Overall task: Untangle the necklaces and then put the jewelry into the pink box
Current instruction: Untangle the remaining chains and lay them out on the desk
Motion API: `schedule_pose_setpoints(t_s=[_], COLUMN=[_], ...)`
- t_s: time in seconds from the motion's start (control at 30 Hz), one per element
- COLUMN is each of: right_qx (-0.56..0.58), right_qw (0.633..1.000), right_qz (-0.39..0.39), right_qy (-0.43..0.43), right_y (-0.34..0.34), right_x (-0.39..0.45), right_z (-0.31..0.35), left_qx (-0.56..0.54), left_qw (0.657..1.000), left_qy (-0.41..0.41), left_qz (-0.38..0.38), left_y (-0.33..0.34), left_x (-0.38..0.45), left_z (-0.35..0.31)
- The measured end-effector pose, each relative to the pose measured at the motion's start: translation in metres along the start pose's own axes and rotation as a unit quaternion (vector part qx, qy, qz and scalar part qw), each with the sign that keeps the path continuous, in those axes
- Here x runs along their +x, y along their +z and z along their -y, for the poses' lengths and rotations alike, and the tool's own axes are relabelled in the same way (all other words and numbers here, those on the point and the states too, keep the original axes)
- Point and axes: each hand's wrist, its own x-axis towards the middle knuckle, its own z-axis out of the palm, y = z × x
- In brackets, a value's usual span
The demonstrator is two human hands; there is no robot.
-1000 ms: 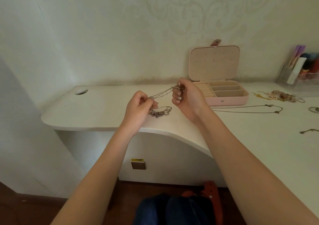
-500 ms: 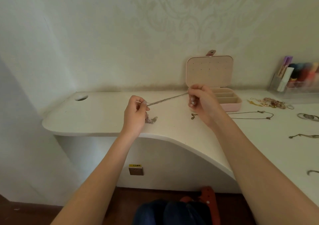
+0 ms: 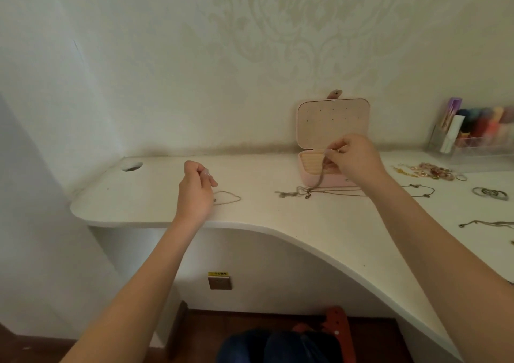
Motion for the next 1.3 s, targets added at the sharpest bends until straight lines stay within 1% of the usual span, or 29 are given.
schedule_pose_setpoints(t_s=[0.07, 0.13, 0.2, 0.27, 0.33, 0.37, 0.4, 0.43, 0.47, 0.5, 0.53, 0.57, 0.67, 0.73, 0.8, 0.93, 1.03, 1.07, 1.13, 1.23, 1.3], right_qx=[0.042, 0.059, 0.072, 0.095, 0.091, 0.084, 0.077, 0.070, 0.064, 0.061, 0.062, 0.071, 0.109, 0.107, 0.112, 0.131, 0.136, 0.143, 0.167, 0.227, 0.275], right_qw=[0.999, 0.996, 0.992, 0.986, 0.980, 0.977, 0.974, 0.973, 0.971, 0.970, 0.967, 0.964, 0.962, 0.964, 0.964, 0.956, 0.953, 0.953, 0.950, 0.937, 0.930], right_qz=[0.033, 0.066, 0.093, 0.124, 0.156, 0.169, 0.178, 0.185, 0.191, 0.197, 0.205, 0.212, 0.210, 0.199, 0.200, 0.234, 0.241, 0.239, 0.239, 0.247, 0.230], right_qy=[-0.003, -0.020, -0.043, -0.064, -0.089, -0.103, -0.113, -0.121, -0.126, -0.131, -0.137, -0.142, -0.138, -0.137, -0.136, -0.122, -0.123, -0.121, -0.116, -0.101, -0.082], right_y=[-0.005, -0.006, -0.005, -0.004, -0.002, 0.000, 0.001, 0.002, 0.004, 0.005, 0.006, 0.006, 0.004, 0.001, -0.001, -0.002, -0.001, -0.002, -0.005, -0.013, -0.017], right_x=[-0.002, -0.005, -0.007, -0.008, -0.010, -0.010, -0.010, -0.010, -0.010, -0.011, -0.012, -0.014, -0.016, -0.017, -0.019, -0.026, -0.030, -0.030, -0.029, -0.031, -0.033], right_z=[0.008, 0.016, 0.026, 0.035, 0.044, 0.048, 0.051, 0.054, 0.057, 0.059, 0.061, 0.063, 0.067, 0.069, 0.070, 0.075, 0.078, 0.079, 0.077, 0.075, 0.076], left_qx=[0.029, 0.103, 0.201, 0.263, 0.265, 0.225, 0.150, 0.054, -0.042, -0.125, -0.183, -0.218, -0.316, -0.376, -0.404, -0.414, -0.441, -0.442, -0.427, -0.408, -0.401], left_qw=[0.999, 0.994, 0.978, 0.961, 0.957, 0.965, 0.977, 0.986, 0.985, 0.973, 0.957, 0.946, 0.914, 0.889, 0.872, 0.851, 0.831, 0.831, 0.847, 0.871, 0.883], left_qy=[0.008, 0.023, 0.035, 0.058, 0.104, 0.124, 0.131, 0.115, 0.085, 0.053, 0.031, 0.020, -0.007, -0.034, -0.054, -0.087, -0.111, -0.112, -0.107, -0.104, -0.111], left_qz=[0.012, 0.033, 0.050, 0.056, 0.053, 0.060, 0.077, 0.107, 0.147, 0.189, 0.222, 0.241, 0.256, 0.259, 0.271, 0.312, 0.321, 0.319, 0.299, 0.252, 0.217], left_y=[-0.003, -0.003, 0.000, 0.005, 0.010, 0.013, 0.015, 0.017, 0.019, 0.022, 0.026, 0.029, 0.035, 0.036, 0.036, 0.037, 0.035, 0.034, 0.034, 0.030, 0.028], left_x=[0.001, 0.001, -0.001, -0.003, -0.005, -0.005, -0.006, -0.008, -0.010, -0.013, -0.015, -0.017, -0.019, -0.019, -0.020, -0.025, -0.027, -0.027, -0.026, -0.023, -0.021], left_z=[0.004, 0.002, -0.005, -0.014, -0.022, -0.028, -0.034, -0.044, -0.056, -0.068, -0.077, -0.084, -0.092, -0.093, -0.094, -0.099, -0.104, -0.104, -0.103, -0.098, -0.095])
